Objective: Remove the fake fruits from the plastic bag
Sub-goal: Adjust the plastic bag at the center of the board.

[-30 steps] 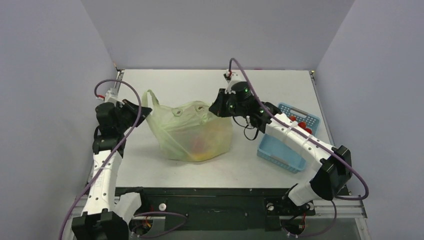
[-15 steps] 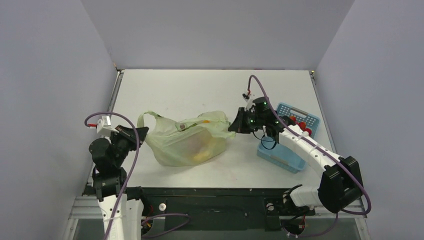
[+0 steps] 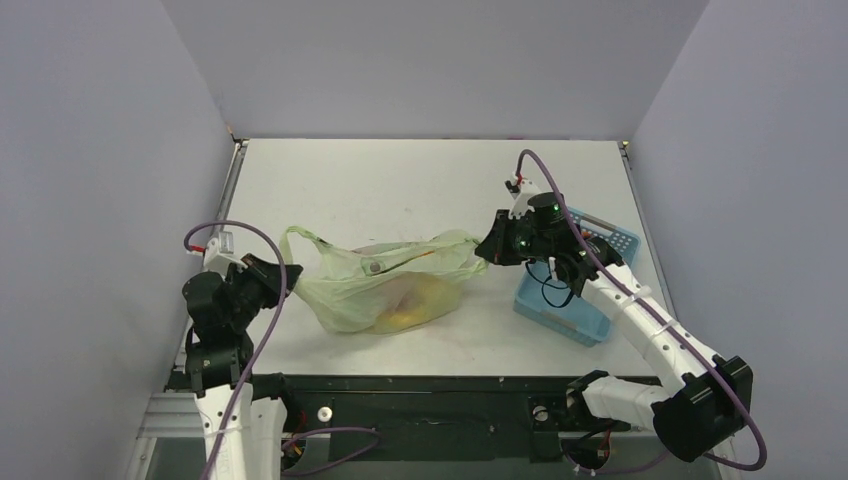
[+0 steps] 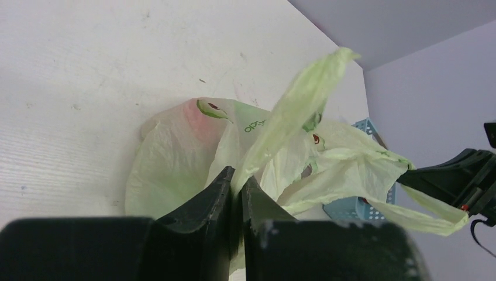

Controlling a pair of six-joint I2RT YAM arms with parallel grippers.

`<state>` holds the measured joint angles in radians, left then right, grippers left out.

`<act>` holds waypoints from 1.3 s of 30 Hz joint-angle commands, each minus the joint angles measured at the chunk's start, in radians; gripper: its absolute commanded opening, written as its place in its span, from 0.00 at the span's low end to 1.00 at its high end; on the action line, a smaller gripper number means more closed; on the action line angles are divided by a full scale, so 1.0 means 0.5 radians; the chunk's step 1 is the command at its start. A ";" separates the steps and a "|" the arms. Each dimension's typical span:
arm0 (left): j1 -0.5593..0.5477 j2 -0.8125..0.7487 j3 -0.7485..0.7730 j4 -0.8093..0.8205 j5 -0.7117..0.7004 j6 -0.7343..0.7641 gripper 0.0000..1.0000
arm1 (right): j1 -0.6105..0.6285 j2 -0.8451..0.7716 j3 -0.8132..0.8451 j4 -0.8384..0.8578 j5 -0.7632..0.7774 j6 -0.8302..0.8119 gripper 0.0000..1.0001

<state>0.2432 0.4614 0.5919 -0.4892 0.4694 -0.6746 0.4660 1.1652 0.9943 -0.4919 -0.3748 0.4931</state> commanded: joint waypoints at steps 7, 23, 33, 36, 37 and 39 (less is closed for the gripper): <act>-0.120 0.284 0.631 -0.083 0.133 0.468 0.40 | 0.046 -0.026 0.042 0.039 -0.017 -0.026 0.00; -0.853 1.045 1.554 -0.756 -0.512 0.985 0.59 | 0.093 -0.072 -0.006 0.059 0.011 -0.044 0.00; -1.058 1.148 1.634 -0.664 -1.028 1.252 0.70 | 0.094 -0.101 -0.050 0.051 0.019 -0.069 0.00; -1.086 1.079 1.646 -0.538 -0.977 1.362 0.79 | 0.093 -0.093 -0.047 0.053 0.016 -0.072 0.00; -1.087 1.065 1.645 -0.501 -0.904 1.428 0.88 | 0.093 -0.090 -0.049 0.054 0.016 -0.072 0.00; -1.088 1.084 1.728 -0.478 -0.643 1.499 0.96 | 0.091 -0.073 -0.035 0.056 0.014 -0.074 0.00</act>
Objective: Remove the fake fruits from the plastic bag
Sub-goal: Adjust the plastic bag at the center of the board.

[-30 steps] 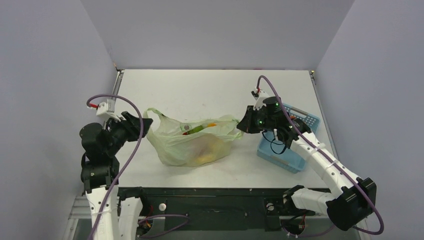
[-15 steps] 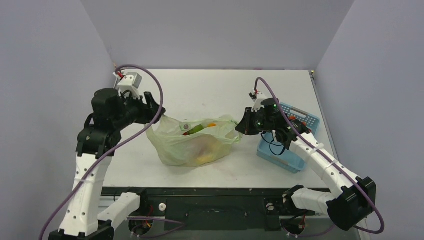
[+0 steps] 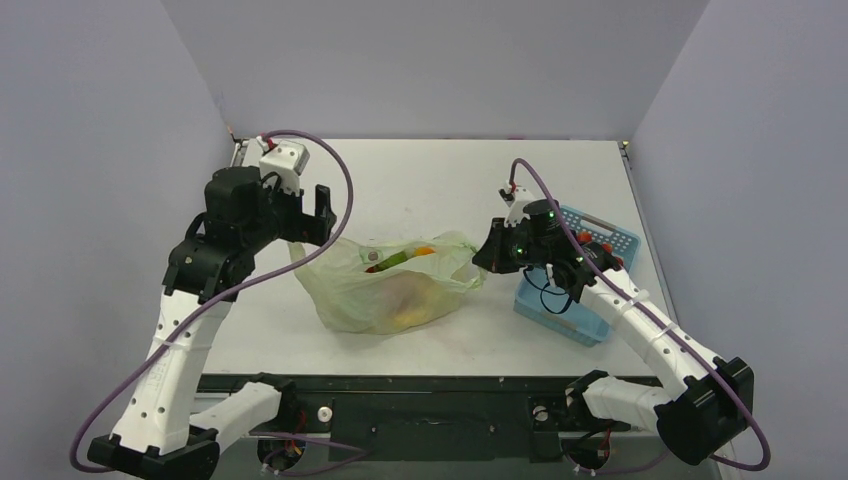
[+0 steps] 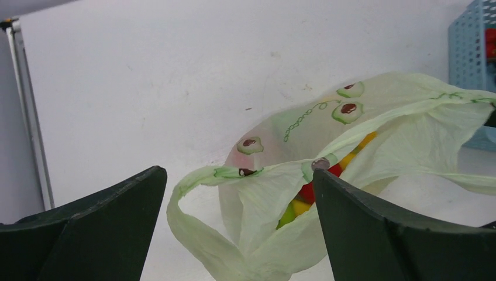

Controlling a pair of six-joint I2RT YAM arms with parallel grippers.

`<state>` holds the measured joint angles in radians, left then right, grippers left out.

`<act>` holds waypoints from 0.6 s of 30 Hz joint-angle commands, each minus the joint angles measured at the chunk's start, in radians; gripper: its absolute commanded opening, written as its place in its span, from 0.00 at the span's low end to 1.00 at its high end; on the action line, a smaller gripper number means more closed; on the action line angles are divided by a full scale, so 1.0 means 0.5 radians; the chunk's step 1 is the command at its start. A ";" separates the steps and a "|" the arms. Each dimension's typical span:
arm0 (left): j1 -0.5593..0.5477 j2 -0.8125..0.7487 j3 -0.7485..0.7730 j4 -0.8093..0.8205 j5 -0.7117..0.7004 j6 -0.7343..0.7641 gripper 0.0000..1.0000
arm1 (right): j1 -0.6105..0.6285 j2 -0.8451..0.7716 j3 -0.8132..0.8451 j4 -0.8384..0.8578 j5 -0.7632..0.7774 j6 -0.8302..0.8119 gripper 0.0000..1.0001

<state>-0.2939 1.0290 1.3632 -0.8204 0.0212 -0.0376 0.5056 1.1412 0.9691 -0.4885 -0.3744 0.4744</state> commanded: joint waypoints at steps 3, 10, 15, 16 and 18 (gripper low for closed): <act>-0.013 0.174 0.396 -0.019 0.564 0.288 0.97 | 0.019 -0.009 0.035 0.045 -0.004 -0.032 0.00; -0.097 0.563 0.539 -0.378 0.561 0.531 0.97 | 0.033 -0.005 0.075 0.023 -0.012 -0.052 0.00; -0.203 0.711 0.420 -0.402 0.618 0.594 0.97 | 0.043 -0.016 0.076 -0.001 -0.018 -0.075 0.00; -0.239 0.749 0.394 -0.389 0.540 0.599 0.97 | 0.045 -0.012 0.073 -0.002 -0.016 -0.081 0.00; -0.287 0.797 0.320 -0.368 0.448 0.611 0.93 | 0.048 -0.005 0.070 -0.001 -0.018 -0.081 0.00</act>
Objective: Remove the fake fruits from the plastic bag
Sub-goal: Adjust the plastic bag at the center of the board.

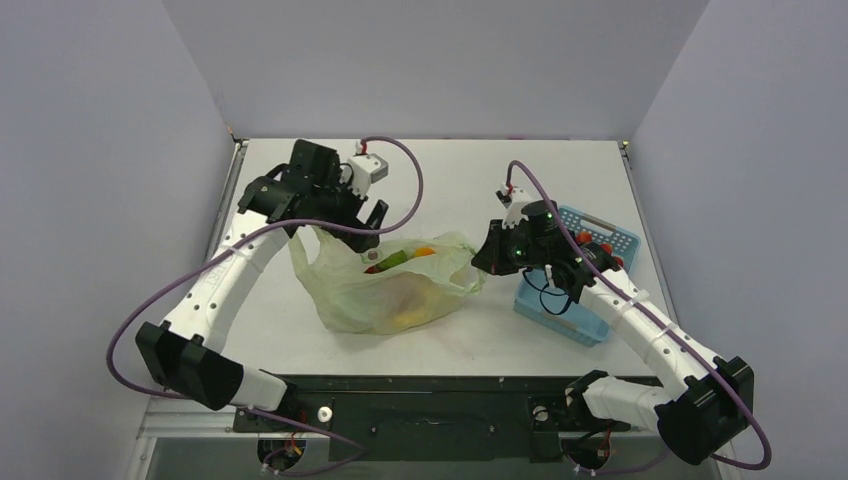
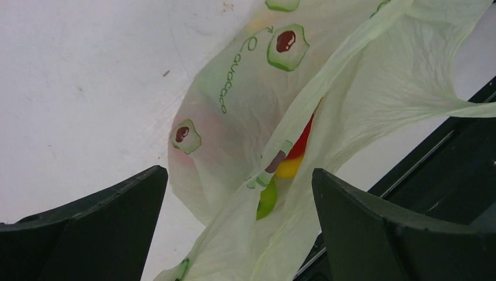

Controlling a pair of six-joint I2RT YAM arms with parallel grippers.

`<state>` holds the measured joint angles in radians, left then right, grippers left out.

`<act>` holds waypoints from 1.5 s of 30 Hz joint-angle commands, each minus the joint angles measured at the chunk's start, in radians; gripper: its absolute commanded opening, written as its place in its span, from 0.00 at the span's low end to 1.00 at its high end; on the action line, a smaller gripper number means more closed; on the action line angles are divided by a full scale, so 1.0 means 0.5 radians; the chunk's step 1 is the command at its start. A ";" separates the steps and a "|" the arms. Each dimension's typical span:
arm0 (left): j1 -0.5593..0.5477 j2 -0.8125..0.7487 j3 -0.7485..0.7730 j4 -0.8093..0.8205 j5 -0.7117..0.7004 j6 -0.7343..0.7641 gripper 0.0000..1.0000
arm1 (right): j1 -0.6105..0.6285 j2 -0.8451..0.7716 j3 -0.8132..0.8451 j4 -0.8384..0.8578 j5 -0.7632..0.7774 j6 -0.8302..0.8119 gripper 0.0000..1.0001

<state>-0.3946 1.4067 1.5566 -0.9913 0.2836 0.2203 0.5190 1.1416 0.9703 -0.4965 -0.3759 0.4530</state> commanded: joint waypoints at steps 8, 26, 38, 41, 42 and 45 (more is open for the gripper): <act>-0.153 0.011 -0.338 0.124 -0.307 0.043 0.76 | 0.051 -0.007 0.066 0.010 -0.007 -0.049 0.00; 0.298 -0.066 -0.081 0.564 -0.982 -0.683 0.00 | 0.030 0.547 1.050 -0.084 0.288 -0.143 0.00; 0.391 -0.473 -0.272 0.953 -0.412 -0.929 0.00 | 0.047 0.804 1.675 -0.340 0.367 -0.183 0.00; 0.392 -0.669 -0.636 1.025 -0.294 -0.995 0.00 | 0.089 0.640 1.248 -0.286 0.437 -0.189 0.00; 0.393 -0.727 -0.777 1.057 -0.224 -1.035 0.00 | 0.120 0.562 1.154 -0.247 0.498 -0.182 0.00; 0.392 -0.808 -0.999 1.093 -0.050 -1.103 0.00 | 0.213 0.414 0.702 -0.170 0.622 -0.152 0.00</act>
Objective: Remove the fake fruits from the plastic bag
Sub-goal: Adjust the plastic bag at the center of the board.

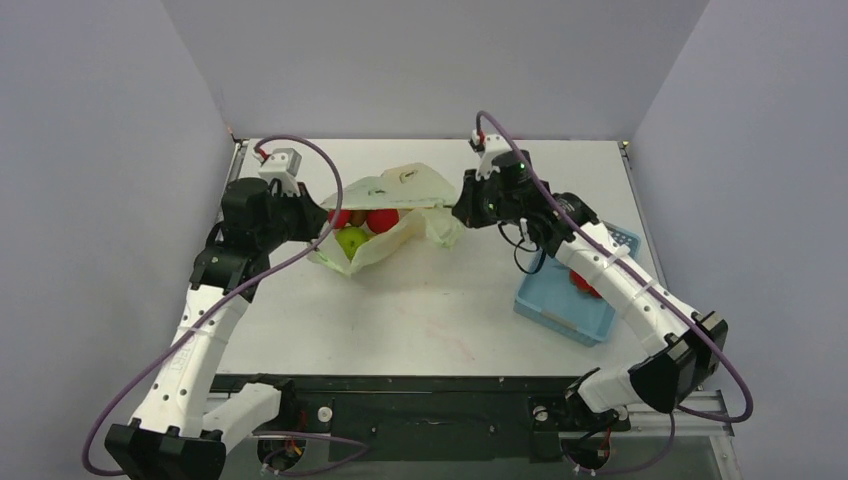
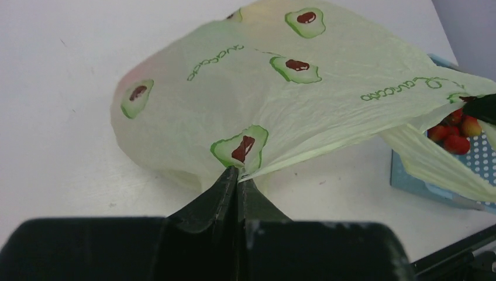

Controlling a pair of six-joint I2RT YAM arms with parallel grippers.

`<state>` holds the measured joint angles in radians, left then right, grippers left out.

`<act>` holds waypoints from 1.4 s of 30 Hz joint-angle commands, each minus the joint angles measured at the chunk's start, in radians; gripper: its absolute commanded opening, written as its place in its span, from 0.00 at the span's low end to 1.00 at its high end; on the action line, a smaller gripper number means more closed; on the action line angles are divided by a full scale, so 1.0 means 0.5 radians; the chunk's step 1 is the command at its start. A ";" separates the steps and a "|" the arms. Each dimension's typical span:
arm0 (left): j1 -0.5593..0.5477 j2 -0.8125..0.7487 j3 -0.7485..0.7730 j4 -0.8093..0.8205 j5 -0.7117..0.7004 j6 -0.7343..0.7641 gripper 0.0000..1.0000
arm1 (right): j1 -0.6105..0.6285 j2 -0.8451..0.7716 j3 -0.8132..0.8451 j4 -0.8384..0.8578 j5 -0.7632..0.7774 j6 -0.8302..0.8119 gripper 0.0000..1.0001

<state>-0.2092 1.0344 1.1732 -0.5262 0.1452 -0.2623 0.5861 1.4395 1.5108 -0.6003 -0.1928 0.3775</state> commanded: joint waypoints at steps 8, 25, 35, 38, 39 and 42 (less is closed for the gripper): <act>0.023 -0.219 -0.363 0.030 0.156 -0.227 0.23 | 0.141 -0.385 -0.714 0.112 0.461 0.034 0.00; 0.006 -0.765 -0.244 -0.552 -0.189 -0.727 0.50 | 0.149 -0.347 -0.564 0.091 0.459 -0.031 0.04; 0.001 -1.016 -0.560 -0.553 0.225 -0.772 0.55 | 0.329 -0.493 -0.630 0.030 0.774 -0.010 0.55; -0.020 -1.014 -0.625 -0.533 0.349 -0.772 0.56 | 0.485 -0.548 -0.743 0.016 1.044 0.059 0.72; -0.031 -1.000 -0.638 -0.523 0.359 -0.774 0.56 | 0.519 -0.579 -0.805 0.017 1.104 0.077 0.74; -0.138 -0.978 -0.623 -0.510 0.290 -0.775 0.57 | 0.639 -0.647 -0.941 0.045 1.293 0.153 0.75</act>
<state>-0.2268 0.5365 0.8486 -0.8173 0.2646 -0.6449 0.8478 1.1629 1.1145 -0.5831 0.2653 0.4011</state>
